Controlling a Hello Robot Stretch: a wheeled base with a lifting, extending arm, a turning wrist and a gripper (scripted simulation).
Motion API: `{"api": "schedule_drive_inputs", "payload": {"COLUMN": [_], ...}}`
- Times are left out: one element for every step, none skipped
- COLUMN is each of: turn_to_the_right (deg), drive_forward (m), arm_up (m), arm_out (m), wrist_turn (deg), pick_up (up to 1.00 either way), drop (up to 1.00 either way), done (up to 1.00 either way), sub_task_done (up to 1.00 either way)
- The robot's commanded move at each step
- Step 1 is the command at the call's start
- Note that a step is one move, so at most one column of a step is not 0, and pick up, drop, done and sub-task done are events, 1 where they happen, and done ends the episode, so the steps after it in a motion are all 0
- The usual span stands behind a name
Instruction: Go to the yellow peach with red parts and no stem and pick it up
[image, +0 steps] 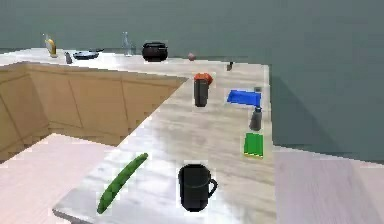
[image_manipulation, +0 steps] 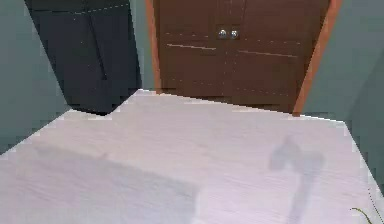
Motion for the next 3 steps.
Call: {"api": "schedule_drive_inputs", "payload": {"turn_to_the_right": [45.0, 39.0, 0.0], "drive_forward": [0.0, 0.0, 0.2], "arm_up": [0.0, 0.0, 0.0], "arm_out": [0.0, 0.0, 0.0], "wrist_turn": [0.0, 0.0, 0.0], "pick_up": [0.0, 0.0, 0.0], "drop": [0.0, 0.0, 0.0], "done": [0.0, 0.0, 0.0], "sub_task_done": [0.0, 0.0, 0.0]}}
